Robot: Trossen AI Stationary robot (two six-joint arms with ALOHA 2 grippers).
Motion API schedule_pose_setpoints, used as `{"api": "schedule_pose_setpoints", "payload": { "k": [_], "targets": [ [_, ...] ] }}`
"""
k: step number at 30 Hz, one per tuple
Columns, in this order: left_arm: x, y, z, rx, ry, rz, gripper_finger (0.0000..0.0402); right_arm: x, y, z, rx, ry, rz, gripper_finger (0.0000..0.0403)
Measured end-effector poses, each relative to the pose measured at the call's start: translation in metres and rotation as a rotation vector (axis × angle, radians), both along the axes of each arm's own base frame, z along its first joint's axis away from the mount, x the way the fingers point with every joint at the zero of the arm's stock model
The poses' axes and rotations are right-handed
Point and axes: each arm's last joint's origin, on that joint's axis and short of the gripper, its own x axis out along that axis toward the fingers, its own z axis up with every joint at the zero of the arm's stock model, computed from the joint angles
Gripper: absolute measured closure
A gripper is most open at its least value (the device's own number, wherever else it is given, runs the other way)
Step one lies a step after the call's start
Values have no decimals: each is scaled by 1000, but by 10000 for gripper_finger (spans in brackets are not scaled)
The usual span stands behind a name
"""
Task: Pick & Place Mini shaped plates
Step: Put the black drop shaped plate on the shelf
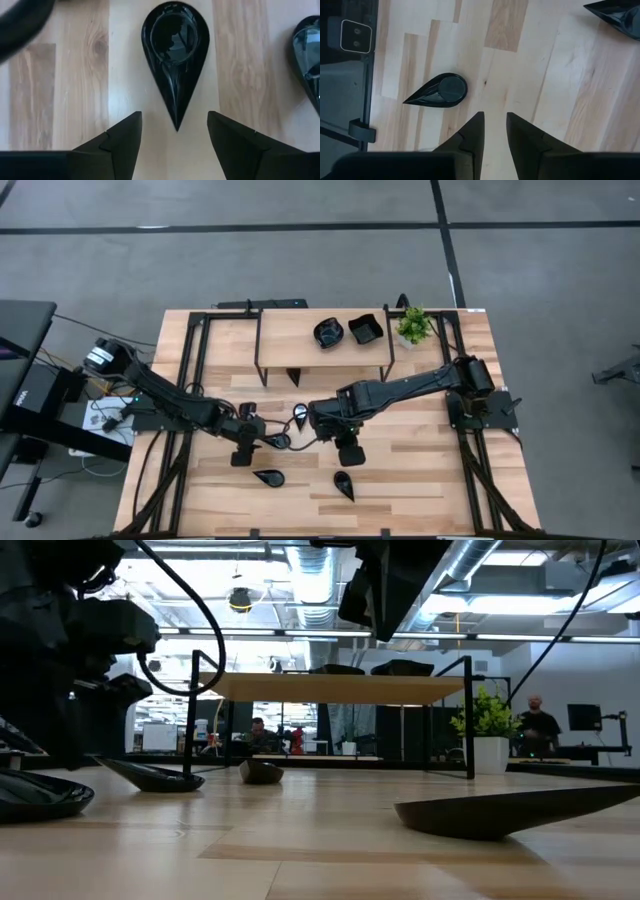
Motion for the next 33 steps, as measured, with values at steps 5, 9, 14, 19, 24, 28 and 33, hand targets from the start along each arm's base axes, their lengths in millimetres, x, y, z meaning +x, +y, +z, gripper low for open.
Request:
{"api": "schedule_pose_setpoints", "payload": {
  "k": [5,9,14,19,24,28,33],
  "targets": [
    [7,-4,-2,2,-51,-44,176,0,0,0,0,0,0,326],
    [10,-3,-4,6,-59,-52,176,0,0,0,0,0,0,326],
    [11,-1,-5,7,-57,-44,176,0,0,0,0,0,1,326],
    [13,3,-4,9,-59,-25,177,0,0,0,-1,0,3,326],
    [15,5,-4,7,-63,-11,177,0,0,0,-1,0,3,326],
    [15,4,-4,-14,-58,-23,177,0,0,0,-1,0,3,326],
    [12,5,-7,-22,-48,-31,177,0,0,0,-1,-1,3,326]
  ]
}}
